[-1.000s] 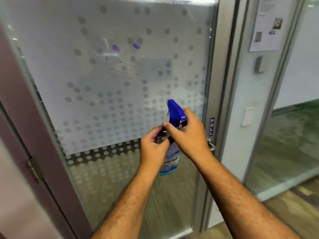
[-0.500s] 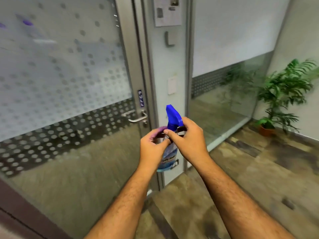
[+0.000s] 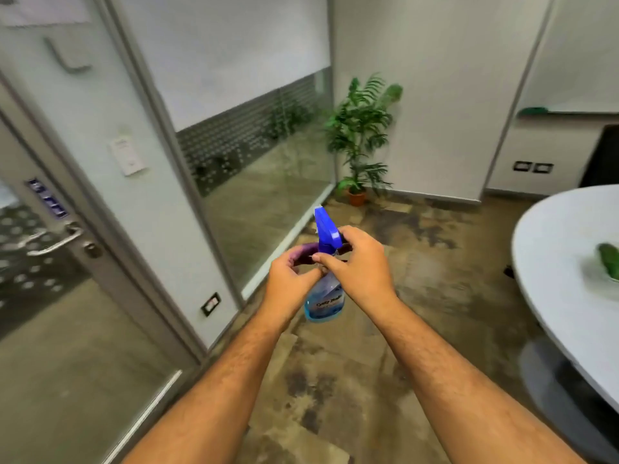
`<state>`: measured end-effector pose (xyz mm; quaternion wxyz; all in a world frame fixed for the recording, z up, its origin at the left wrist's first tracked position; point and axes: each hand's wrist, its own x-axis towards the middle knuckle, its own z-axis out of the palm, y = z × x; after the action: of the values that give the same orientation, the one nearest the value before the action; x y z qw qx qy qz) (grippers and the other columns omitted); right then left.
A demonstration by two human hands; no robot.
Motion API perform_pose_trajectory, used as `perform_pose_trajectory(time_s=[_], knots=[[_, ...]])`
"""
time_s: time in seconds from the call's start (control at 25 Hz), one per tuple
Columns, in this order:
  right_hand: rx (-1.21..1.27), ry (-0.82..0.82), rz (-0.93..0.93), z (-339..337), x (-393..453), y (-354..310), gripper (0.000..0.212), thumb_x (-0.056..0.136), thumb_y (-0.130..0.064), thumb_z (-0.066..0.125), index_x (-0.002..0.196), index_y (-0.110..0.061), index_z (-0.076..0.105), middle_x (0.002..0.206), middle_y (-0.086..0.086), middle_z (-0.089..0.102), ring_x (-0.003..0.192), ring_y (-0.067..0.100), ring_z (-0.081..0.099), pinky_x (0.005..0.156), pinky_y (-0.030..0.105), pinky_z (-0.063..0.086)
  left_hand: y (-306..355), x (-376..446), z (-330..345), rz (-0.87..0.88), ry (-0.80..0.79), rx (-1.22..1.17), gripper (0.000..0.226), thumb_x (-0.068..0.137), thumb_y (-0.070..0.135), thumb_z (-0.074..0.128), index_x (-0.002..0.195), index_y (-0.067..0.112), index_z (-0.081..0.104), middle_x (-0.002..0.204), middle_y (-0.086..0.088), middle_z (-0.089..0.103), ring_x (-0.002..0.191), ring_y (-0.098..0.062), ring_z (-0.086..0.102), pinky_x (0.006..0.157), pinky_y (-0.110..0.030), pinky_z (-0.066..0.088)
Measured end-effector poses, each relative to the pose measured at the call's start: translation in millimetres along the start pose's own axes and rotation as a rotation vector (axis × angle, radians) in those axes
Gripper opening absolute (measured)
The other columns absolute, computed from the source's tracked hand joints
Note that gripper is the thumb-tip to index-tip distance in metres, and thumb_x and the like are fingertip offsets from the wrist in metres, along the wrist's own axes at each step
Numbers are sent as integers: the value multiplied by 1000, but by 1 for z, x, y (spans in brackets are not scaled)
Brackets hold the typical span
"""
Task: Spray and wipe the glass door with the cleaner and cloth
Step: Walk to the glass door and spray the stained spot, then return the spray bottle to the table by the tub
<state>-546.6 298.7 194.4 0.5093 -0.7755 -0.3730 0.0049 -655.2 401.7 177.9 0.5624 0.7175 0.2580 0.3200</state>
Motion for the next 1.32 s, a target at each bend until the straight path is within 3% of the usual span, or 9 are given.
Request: perform_pose_trajectory(time_s=[0.16,0.36,0.52,0.76,0.92,1.08,1.2,1.32], knots=[[-57,143,118,-83,-6,68,29,78,-43,90,94,-30,69,93,-10,69,87,10,65,77,38,58,-2,9,110,9,-183,-14,44,80,0,77,116,25,77,110,3,83,108,-17,77,98,-42,62],[-124,266,272,-164,-2,149,30,79,-45,89,97,-35,68,93,-14,70,87,6,66,76,32,59,-10,24,238,-14,-384,-55,40,75,13,72,109,32,76,106,10,83,103,-12,78,86,-27,64],[-156,336,352,-222,15,210,33,78,-45,90,101,-36,68,94,-16,71,88,4,68,76,25,57,-15,49,333,-48,-507,-114,39,83,3,71,107,34,75,101,15,83,96,-6,79,76,-19,62],[-240,465,446,-311,51,285,34,80,-42,91,105,-38,68,96,-17,72,86,-2,68,73,13,50,-5,87,464,-40,-681,-111,40,94,-2,69,121,27,71,114,6,79,108,-13,77,98,-39,64],[-264,520,519,-355,56,320,36,83,-39,91,107,-39,64,102,-12,74,89,8,71,80,22,59,4,87,523,-28,-756,-82,47,93,-4,68,131,25,68,126,-2,75,114,-22,74,101,-47,63],[-265,558,549,-403,58,362,40,83,-40,90,111,-35,63,101,-13,69,87,9,66,75,13,48,5,87,588,-7,-776,-44,48,92,2,73,124,38,65,124,4,74,113,-18,71,100,-41,62],[-261,529,572,-436,55,392,46,87,-39,88,124,-22,68,115,-1,78,97,16,70,92,32,62,2,80,630,-28,-815,-9,45,92,9,75,118,44,65,119,13,73,114,-13,70,96,-31,60],[-273,455,587,-479,54,426,51,88,-39,86,131,-19,67,124,3,78,109,23,74,102,43,62,0,71,680,-65,-820,35,46,92,12,77,124,41,64,123,15,72,117,-10,68,95,-30,59]])
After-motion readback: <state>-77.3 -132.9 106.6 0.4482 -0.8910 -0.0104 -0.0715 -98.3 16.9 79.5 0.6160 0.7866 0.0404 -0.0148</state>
